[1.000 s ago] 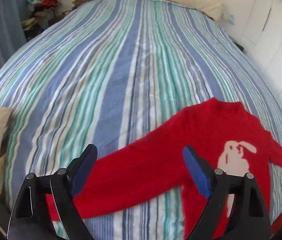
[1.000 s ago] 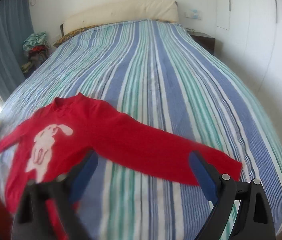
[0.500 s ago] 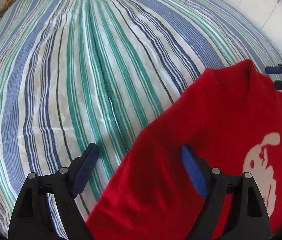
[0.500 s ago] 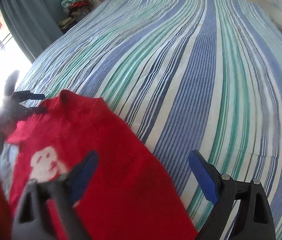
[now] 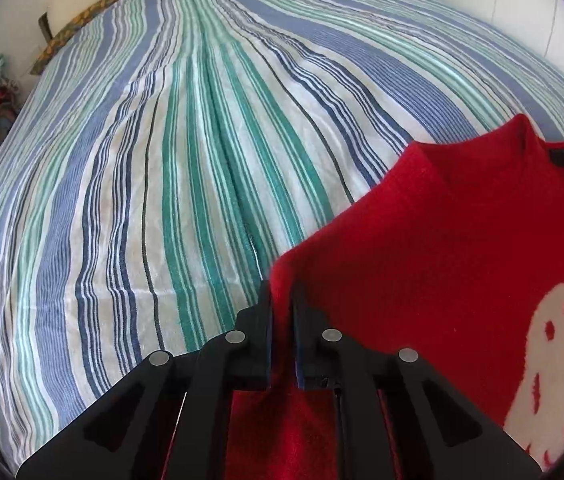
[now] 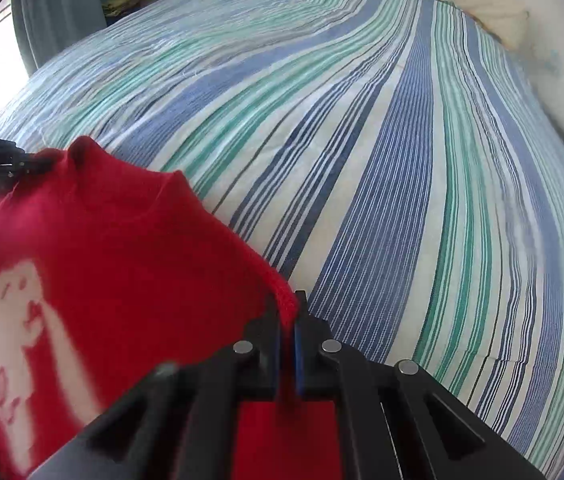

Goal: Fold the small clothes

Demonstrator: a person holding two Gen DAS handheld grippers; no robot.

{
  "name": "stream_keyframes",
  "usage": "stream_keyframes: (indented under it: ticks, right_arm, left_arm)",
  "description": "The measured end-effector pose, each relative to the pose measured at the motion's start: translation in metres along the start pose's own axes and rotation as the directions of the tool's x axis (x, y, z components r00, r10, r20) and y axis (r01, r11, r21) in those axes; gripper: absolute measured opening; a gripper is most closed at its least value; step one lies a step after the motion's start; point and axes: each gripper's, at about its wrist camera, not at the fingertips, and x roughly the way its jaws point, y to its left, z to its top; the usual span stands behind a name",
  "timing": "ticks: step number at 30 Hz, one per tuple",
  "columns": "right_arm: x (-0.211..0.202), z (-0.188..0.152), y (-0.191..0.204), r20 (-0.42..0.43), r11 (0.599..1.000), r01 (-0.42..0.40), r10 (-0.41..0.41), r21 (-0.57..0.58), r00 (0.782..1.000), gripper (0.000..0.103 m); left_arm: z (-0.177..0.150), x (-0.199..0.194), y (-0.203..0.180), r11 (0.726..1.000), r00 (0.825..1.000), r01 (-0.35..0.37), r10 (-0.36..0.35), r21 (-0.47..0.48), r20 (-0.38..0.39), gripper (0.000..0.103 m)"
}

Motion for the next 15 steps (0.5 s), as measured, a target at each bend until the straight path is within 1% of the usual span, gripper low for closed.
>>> stream_keyframes:
  ticks: [1,2,3,4,5,6,8,10,12,14,15]
  right_arm:
    - [0.005,-0.003,0.002,0.0,1.0,0.015,-0.015,0.005,1.0,0.005]
    - [0.005,-0.006,0.002,0.013,0.999,0.028,-0.028,0.017,1.0,0.01]
    - [0.001,-0.007,0.0,0.026,0.999,0.027,-0.028,0.036,0.999,0.016]
    - [-0.003,-0.007,-0.002,0.03,0.997,0.043,-0.045,0.059,0.999,0.043]
    - [-0.01,-0.009,-0.005,0.031,0.995,0.067,-0.069,0.076,0.997,0.068]
    - [-0.021,-0.012,-0.006,0.05,0.993,0.081,-0.086,0.088,0.995,0.07]
    - [-0.052,-0.025,-0.005,0.097,0.993,0.079,-0.088,0.087,0.991,0.07]
    - [-0.086,-0.042,0.011,0.121,0.998,0.057,-0.061,0.04,0.991,0.07]
    - [-0.12,-0.066,0.04,0.134,0.999,-0.004,0.01,-0.043,0.991,0.07]
    - [-0.149,-0.098,0.077,0.118,0.986,-0.109,0.124,-0.122,0.985,0.069]
    - [-0.16,-0.117,0.099,0.1,0.976,-0.152,0.168,-0.155,0.981,0.069]
  left_arm:
    - [0.001,-0.005,-0.001,1.0,1.0,-0.011,0.011,-0.009,0.001,0.023]
    - [0.002,-0.01,0.001,0.999,1.0,-0.028,0.028,-0.025,-0.005,0.047]
    - [0.0,-0.02,0.011,0.997,0.998,-0.056,0.056,-0.047,0.002,0.059]
    - [-0.002,-0.034,0.018,0.995,0.997,-0.07,0.073,-0.07,0.032,0.07]
    - [-0.004,-0.047,0.026,0.994,0.995,-0.069,0.074,-0.088,0.06,0.071]
    - [-0.008,-0.062,0.031,0.993,0.994,-0.067,0.075,-0.1,0.079,0.07]
    - [-0.025,-0.096,0.03,0.993,0.992,-0.055,0.066,-0.102,0.107,0.069]
    - [-0.055,-0.131,0.017,0.997,0.992,-0.013,0.023,-0.075,0.125,0.069]
    - [-0.093,-0.157,-0.009,0.999,0.993,0.03,-0.025,-0.04,0.111,0.069]
    - [-0.137,-0.173,-0.044,0.997,0.995,0.078,-0.078,-0.004,0.068,0.069]
    - [-0.157,-0.176,-0.063,0.995,0.994,0.101,-0.101,0.017,0.04,0.069]
